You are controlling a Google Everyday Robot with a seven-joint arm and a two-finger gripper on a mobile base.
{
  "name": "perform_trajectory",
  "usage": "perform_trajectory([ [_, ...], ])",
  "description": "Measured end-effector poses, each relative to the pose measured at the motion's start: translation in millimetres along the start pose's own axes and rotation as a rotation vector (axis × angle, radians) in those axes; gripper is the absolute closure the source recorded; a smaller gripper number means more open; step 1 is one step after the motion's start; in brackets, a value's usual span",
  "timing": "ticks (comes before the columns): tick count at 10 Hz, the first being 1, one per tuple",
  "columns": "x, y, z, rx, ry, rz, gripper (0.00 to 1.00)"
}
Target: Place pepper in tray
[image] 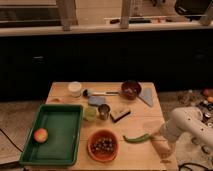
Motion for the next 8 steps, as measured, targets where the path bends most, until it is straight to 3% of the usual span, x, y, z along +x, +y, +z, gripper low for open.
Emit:
perform_trajectory([
  [1, 0, 0, -2, -0.001, 0.002, -0.001, 0.26],
  [3, 0, -1, -5, 0.001, -0.001, -0.001, 0.2],
  [6, -6, -5, -8, 0.004, 0.004, -0.001, 0.2],
  [8, -24, -15, -27, 0.011, 0.026, 0.025, 0.2],
])
